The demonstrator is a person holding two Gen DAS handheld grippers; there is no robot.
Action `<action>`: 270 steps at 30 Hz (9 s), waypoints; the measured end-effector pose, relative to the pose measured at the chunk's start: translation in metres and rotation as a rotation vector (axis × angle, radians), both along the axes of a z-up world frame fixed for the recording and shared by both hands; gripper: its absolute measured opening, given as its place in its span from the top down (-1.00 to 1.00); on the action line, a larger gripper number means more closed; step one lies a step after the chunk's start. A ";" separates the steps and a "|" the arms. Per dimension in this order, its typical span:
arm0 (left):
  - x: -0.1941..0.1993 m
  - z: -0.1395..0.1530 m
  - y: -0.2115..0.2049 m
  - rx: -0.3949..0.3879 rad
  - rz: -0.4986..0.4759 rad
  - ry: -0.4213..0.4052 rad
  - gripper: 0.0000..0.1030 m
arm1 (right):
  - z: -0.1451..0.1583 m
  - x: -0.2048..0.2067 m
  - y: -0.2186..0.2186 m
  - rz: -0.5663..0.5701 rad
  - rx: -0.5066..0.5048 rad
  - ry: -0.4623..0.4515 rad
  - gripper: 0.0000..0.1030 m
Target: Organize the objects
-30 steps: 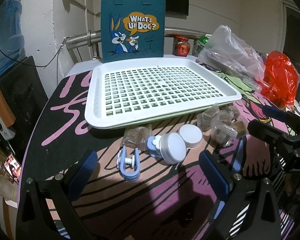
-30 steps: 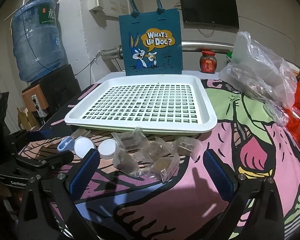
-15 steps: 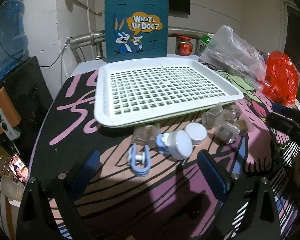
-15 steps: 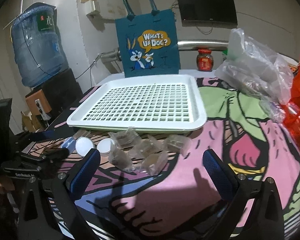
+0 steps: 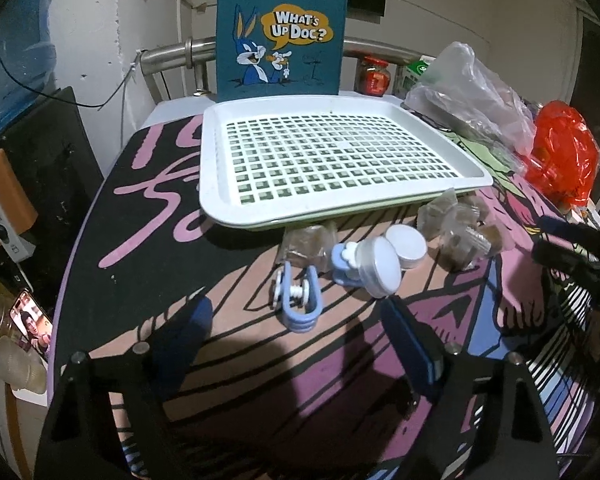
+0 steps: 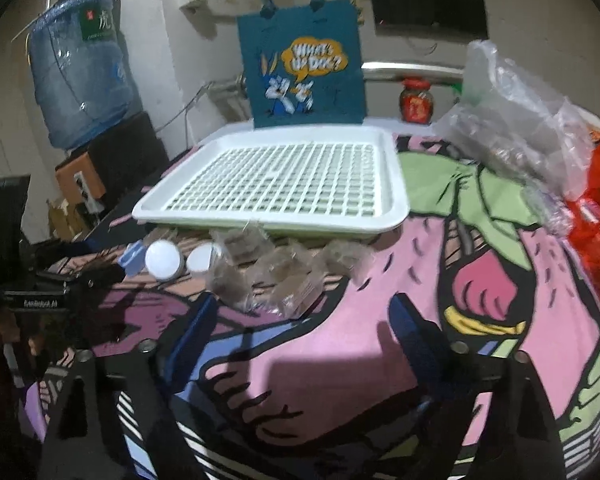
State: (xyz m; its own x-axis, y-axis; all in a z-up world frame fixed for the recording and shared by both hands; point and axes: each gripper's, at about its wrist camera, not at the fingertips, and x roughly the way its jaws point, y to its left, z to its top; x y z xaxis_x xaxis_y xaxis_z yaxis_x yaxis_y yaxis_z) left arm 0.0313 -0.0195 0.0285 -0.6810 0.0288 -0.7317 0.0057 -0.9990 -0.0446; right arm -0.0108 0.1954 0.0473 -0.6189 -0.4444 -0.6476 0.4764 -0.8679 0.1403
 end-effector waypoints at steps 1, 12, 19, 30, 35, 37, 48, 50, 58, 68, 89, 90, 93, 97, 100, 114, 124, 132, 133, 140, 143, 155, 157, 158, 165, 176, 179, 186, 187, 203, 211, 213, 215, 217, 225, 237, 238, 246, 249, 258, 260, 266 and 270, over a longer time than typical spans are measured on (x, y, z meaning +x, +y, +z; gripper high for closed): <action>-0.001 -0.001 0.000 0.001 0.000 -0.003 -0.68 | -0.002 -0.001 -0.001 0.007 0.001 -0.009 -0.57; -0.018 -0.009 0.003 0.018 -0.018 -0.043 -0.22 | -0.020 -0.028 -0.015 0.015 -0.007 -0.122 -0.11; -0.022 -0.016 0.003 0.020 -0.026 -0.060 0.48 | -0.030 -0.039 -0.013 0.014 -0.035 -0.180 0.42; -0.011 0.001 0.000 0.040 -0.028 0.008 0.49 | -0.009 -0.024 -0.002 0.008 -0.081 -0.093 0.55; -0.007 0.020 -0.001 0.041 -0.032 0.050 0.49 | 0.015 -0.017 0.004 0.019 -0.115 -0.035 0.55; -0.007 0.029 -0.003 0.048 -0.037 0.071 0.49 | 0.026 -0.016 0.005 0.028 -0.131 -0.014 0.55; -0.035 0.076 0.000 0.059 -0.042 0.190 0.49 | 0.078 -0.035 0.001 0.040 -0.204 0.105 0.55; -0.042 0.078 0.002 0.060 -0.041 0.202 0.49 | 0.082 -0.040 -0.001 0.046 -0.220 0.113 0.55; -0.078 0.074 0.005 0.081 -0.012 0.210 0.49 | 0.086 -0.070 -0.013 0.033 -0.254 0.110 0.55; -0.109 0.039 0.000 0.092 0.030 0.149 0.49 | 0.043 -0.112 -0.024 -0.008 -0.237 0.011 0.55; -0.129 -0.006 -0.005 0.053 0.059 0.001 0.49 | -0.013 -0.140 -0.040 -0.034 -0.088 -0.123 0.54; -0.129 -0.006 -0.005 0.054 0.061 0.000 0.48 | -0.016 -0.141 -0.041 -0.038 -0.074 -0.130 0.53; -0.129 -0.005 -0.006 0.056 0.064 0.003 0.32 | -0.017 -0.139 -0.045 -0.045 -0.034 -0.113 0.45; -0.126 -0.001 -0.009 0.076 0.074 0.017 -0.18 | -0.014 -0.133 -0.045 -0.065 -0.026 -0.075 -0.14; -0.120 0.007 -0.011 0.090 0.083 0.062 -0.38 | -0.005 -0.126 -0.039 -0.076 -0.049 -0.031 -0.27; -0.092 0.020 -0.009 0.090 0.077 0.134 -0.48 | 0.015 -0.094 -0.027 -0.073 -0.087 0.088 -0.45; -0.069 0.023 -0.010 0.099 0.075 0.155 -0.48 | 0.022 -0.070 -0.014 -0.066 -0.107 0.131 -0.45; -0.051 0.021 -0.008 0.098 0.061 0.154 -0.48 | 0.016 -0.056 0.003 -0.084 -0.127 0.117 -0.46; -0.049 0.020 -0.008 0.097 0.062 0.151 -0.48 | 0.015 -0.056 0.005 -0.085 -0.127 0.113 -0.46; -0.038 0.019 -0.019 0.101 0.104 0.149 -0.48 | 0.013 -0.053 0.011 -0.095 -0.125 0.101 -0.46; -0.035 0.017 -0.023 0.111 0.112 0.136 -0.48 | 0.012 -0.051 0.012 -0.096 -0.115 0.104 -0.46; -0.026 0.007 0.008 0.084 -0.052 0.093 -0.48 | 0.002 -0.043 0.010 -0.066 -0.058 0.067 -0.46; -0.026 0.005 0.016 0.068 -0.082 0.086 -0.47 | 0.000 -0.042 0.008 -0.056 -0.044 0.055 -0.46; -0.026 0.004 0.019 0.061 -0.098 0.084 -0.47 | -0.002 -0.042 0.006 -0.052 -0.029 0.044 -0.46; -0.025 0.001 0.035 0.018 -0.161 0.077 -0.41 | -0.011 -0.048 0.007 -0.072 -0.001 -0.015 -0.46; -0.028 -0.001 0.046 -0.011 -0.201 0.060 -0.11 | -0.021 -0.062 0.008 -0.069 -0.003 -0.096 -0.43; -0.029 -0.002 0.050 -0.031 -0.206 0.055 -0.04 | -0.021 -0.068 0.006 -0.070 0.003 -0.102 -0.32; -0.028 -0.002 0.051 -0.034 -0.216 0.063 0.37 | -0.028 -0.085 0.001 -0.073 -0.021 -0.167 0.05; -0.028 -0.002 0.052 -0.036 -0.219 0.063 0.41 | -0.029 -0.086 0.000 -0.074 -0.019 -0.172 0.12; -0.016 0.008 0.055 -0.031 -0.262 0.133 0.56 | -0.022 -0.067 0.011 -0.062 -0.095 -0.136 0.49; -0.016 0.001 0.068 -0.078 -0.297 0.092 0.30 | -0.021 -0.064 0.012 -0.065 -0.106 -0.130 0.49; -0.016 0.000 0.073 -0.106 -0.301 0.089 0.30 | -0.021 -0.064 0.012 -0.063 -0.105 -0.129 0.49; -0.014 0.000 0.076 -0.123 -0.311 0.097 0.31 | -0.021 -0.063 0.012 -0.062 -0.104 -0.126 0.49; -0.011 0.000 0.077 -0.124 -0.323 0.108 0.31 | -0.021 -0.063 0.012 -0.063 -0.105 -0.126 0.49; 0.002 0.005 0.094 -0.162 -0.418 0.158 0.31 | -0.021 -0.062 0.012 -0.063 -0.109 -0.125 0.49; -0.005 0.008 0.077 -0.034 -0.392 0.140 0.31 | -0.021 -0.063 0.012 -0.059 -0.117 -0.130 0.49; -0.005 0.008 0.076 -0.034 -0.389 0.140 0.31 | -0.021 -0.063 0.013 -0.059 -0.118 -0.130 0.49; -0.010 0.011 0.056 -0.042 -0.298 0.138 0.30 | -0.021 -0.062 0.012 -0.060 -0.122 -0.132 0.49; -0.012 0.013 0.041 -0.022 -0.251 0.139 0.30 | -0.021 -0.062 0.012 -0.059 -0.124 -0.133 0.49; -0.035 -0.006 0.004 -0.013 -0.063 0.007 0.30 | -0.021 -0.063 0.013 -0.056 -0.126 -0.133 0.49; -0.040 -0.007 0.004 -0.014 -0.075 0.004 0.29 | -0.021 -0.063 0.013 -0.055 -0.127 -0.134 0.49; -0.054 -0.015 0.010 -0.045 -0.081 -0.049 0.15 | -0.021 -0.062 0.012 -0.054 -0.128 -0.134 0.49; -0.058 -0.017 0.005 -0.013 -0.064 -0.061 0.29 | -0.021 -0.062 0.012 -0.053 -0.128 -0.133 0.49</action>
